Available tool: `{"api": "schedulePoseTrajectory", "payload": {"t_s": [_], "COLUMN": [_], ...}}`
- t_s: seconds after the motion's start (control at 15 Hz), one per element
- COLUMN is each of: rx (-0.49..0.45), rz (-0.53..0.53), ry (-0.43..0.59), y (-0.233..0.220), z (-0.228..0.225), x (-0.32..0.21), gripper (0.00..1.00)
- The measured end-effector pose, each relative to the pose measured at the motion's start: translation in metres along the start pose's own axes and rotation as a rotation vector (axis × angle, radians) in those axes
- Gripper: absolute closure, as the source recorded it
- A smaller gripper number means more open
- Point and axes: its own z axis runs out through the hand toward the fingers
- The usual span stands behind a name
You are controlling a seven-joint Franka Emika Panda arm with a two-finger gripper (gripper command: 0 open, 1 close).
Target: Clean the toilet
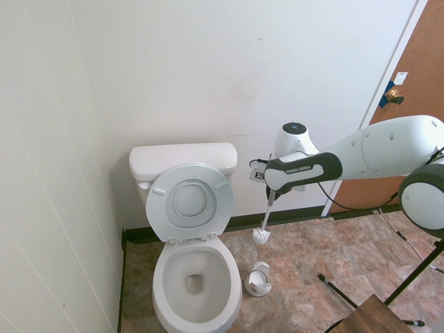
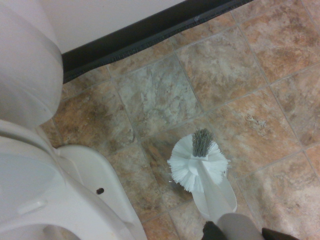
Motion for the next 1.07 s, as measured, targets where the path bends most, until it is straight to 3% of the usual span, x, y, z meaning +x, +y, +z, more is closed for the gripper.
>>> {"api": "schedulePoseTrajectory", "payload": {"t_s": [0.4,1.07], "rx": [-0.002,-0.08], "rz": [-0.019,-0.066], "ry": [-0.001,-0.033], "y": [-0.008,0.031], "z": [0.019,0.083], "x": [0.01,0.013], "gripper": [1.0,1.0]}}
